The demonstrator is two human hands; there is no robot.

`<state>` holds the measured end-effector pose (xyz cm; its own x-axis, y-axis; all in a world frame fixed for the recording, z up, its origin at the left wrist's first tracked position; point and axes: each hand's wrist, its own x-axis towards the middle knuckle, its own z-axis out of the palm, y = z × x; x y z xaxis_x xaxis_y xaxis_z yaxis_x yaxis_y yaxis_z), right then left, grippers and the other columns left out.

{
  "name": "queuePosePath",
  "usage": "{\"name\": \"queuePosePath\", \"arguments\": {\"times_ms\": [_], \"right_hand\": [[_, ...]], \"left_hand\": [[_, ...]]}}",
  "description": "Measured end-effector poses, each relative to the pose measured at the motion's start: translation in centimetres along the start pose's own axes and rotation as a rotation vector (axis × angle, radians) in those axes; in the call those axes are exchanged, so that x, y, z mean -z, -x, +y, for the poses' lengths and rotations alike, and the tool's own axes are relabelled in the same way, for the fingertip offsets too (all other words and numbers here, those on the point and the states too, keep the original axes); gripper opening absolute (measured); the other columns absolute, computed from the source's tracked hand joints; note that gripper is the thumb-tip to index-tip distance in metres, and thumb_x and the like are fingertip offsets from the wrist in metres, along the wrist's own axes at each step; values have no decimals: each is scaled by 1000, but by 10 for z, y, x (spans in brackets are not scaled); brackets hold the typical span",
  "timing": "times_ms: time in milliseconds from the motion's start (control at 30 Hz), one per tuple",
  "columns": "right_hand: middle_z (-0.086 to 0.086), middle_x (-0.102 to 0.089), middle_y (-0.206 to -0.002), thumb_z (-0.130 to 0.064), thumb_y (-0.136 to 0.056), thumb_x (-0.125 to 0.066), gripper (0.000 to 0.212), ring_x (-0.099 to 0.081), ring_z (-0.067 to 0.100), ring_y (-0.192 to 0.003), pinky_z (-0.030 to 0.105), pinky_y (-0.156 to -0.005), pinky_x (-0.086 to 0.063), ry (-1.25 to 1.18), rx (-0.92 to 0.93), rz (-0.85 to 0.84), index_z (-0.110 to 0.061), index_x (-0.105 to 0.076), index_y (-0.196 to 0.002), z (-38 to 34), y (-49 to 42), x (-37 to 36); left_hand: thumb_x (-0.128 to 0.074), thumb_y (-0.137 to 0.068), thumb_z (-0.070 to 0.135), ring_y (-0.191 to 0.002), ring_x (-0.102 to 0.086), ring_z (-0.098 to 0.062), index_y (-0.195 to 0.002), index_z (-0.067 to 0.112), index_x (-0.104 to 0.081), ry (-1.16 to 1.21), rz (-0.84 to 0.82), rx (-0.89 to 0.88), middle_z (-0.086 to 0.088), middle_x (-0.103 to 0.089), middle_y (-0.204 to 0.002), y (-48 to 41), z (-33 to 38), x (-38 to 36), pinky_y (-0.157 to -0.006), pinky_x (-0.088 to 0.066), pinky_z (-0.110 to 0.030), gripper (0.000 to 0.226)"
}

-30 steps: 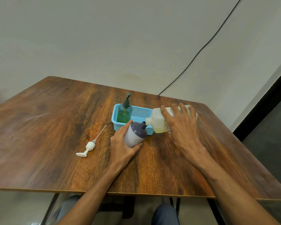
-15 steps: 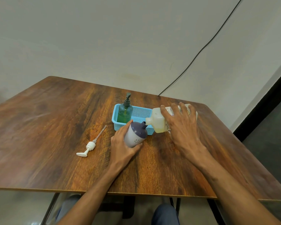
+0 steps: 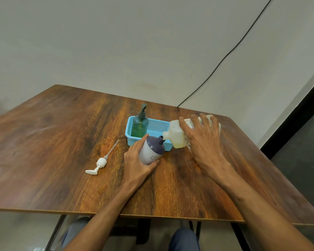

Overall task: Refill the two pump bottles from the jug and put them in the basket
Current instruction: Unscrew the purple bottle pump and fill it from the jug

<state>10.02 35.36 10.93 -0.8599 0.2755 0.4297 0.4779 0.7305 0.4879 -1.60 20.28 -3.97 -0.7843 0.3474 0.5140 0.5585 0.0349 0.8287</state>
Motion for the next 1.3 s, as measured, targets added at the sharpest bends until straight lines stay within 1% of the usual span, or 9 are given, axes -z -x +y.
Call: {"name": "queuePosePath", "arguments": {"times_ms": [100, 233, 533, 767, 933, 1300], "right_hand": [[18, -58, -135, -32, -63, -91, 90, -53, 45, -126, 61, -104, -38, 6, 3, 1, -23, -50, -143, 0, -1, 2], [18, -54, -138, -29, -67, -89, 89, -49, 45, -130, 61, -107, -34, -7, 9, 2, -23, -47, -145, 1, 0, 3], [19, -53, -138, -28, -69, -87, 88, -48, 46, -130, 62, -107, -32, 10, 24, 3, -23, -44, -146, 1, 0, 5], [20, -55, -136, -27, -69, -86, 85, -49, 46, -128, 62, -106, -35, 21, 35, 5, -21, -47, -144, 1, -2, 9], [19, -56, -134, -27, -67, -87, 85, -50, 46, -126, 61, -105, -37, 33, 40, 3, -21, -49, -143, 1, -3, 11], [20, -53, -138, -27, -73, -83, 82, -47, 46, -130, 62, -108, -32, 38, 47, -3, -21, -45, -146, 0, -4, 13]], "left_hand": [[-85, -66, 46, -125, -60, -14, -149, 34, -47, 0, 2, -5, 7, -62, -140, 0, 0, 0, -100, -52, -55, 92], [-86, -67, 44, -126, -60, -14, -149, 33, -47, -3, 6, -6, 6, -62, -140, 0, -2, 0, -100, -52, -55, 92], [-87, -66, 44, -125, -60, -13, -150, 31, -48, -16, 2, -7, 7, -62, -140, -1, -3, -1, -100, -52, -54, 93], [-87, -66, 43, -125, -60, -13, -149, 34, -47, -9, 10, -14, 8, -62, -140, -1, -1, -1, -100, -52, -54, 93], [-87, -65, 43, -125, -61, -13, -149, 28, -50, 0, 12, -14, 7, -63, -139, -1, -1, 0, -100, -52, -54, 92], [-86, -66, 45, -125, -60, -12, -149, 33, -47, 5, 7, -8, 7, -62, -140, -1, 0, 1, -100, -52, -54, 92]]}}
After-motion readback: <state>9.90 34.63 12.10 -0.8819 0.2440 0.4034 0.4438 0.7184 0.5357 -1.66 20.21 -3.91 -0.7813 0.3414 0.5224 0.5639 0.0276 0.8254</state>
